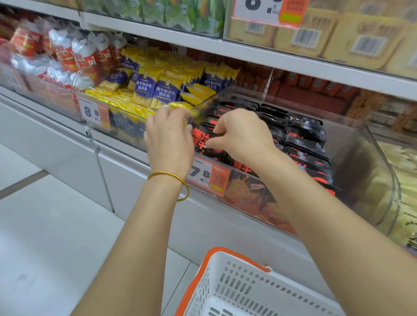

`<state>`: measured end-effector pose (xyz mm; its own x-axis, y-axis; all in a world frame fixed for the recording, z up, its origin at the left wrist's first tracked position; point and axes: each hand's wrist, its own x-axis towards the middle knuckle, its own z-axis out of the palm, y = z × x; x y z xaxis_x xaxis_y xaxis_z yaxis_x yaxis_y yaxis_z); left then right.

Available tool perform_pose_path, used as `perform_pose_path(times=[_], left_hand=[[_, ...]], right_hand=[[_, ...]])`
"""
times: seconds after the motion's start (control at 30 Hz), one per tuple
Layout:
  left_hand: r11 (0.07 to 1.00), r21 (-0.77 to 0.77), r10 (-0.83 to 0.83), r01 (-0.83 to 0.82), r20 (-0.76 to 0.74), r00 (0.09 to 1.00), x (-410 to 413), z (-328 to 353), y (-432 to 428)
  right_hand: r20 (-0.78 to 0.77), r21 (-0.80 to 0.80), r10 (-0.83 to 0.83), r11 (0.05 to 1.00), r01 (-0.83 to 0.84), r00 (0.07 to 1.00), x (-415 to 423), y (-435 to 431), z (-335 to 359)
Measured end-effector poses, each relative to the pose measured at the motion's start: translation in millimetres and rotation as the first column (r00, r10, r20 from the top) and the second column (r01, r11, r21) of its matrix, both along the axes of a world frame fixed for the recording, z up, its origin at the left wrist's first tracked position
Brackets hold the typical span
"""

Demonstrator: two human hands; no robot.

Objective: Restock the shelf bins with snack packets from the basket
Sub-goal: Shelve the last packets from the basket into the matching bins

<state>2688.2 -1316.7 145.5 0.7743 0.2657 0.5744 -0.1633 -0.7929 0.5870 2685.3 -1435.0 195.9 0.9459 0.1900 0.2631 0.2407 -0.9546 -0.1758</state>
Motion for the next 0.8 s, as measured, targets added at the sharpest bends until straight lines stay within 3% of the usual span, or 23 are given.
perform_pose_path(times=[0.13,0.53,0.7,0.8], left_hand=[[0.986,0.133,-0.111,0.1,0.078,0.991,3,0,-5],[0.995,0.097,-0.014,0.007,0.071,0.997,6,-15,-9],[1.0,0.027,0.01,-0.012,0.07,0.998,-12,-14,-2],[1.0,0.02,-0.016,0.015,0.058,0.998,-36,-13,5]], right_hand=[[0.025,0.025,-0.018,1.0,0.018,1.0,-3,-2,4],[0.137,-0.182,0.014,0.983,0.011,0.99,2,9,-7],[0.123,-0.14,0.001,0.99,0.016,0.992,-7,3,-3],[0.29,0.071,-0.059,0.997,0.04,0.955,-40,-19,0]])
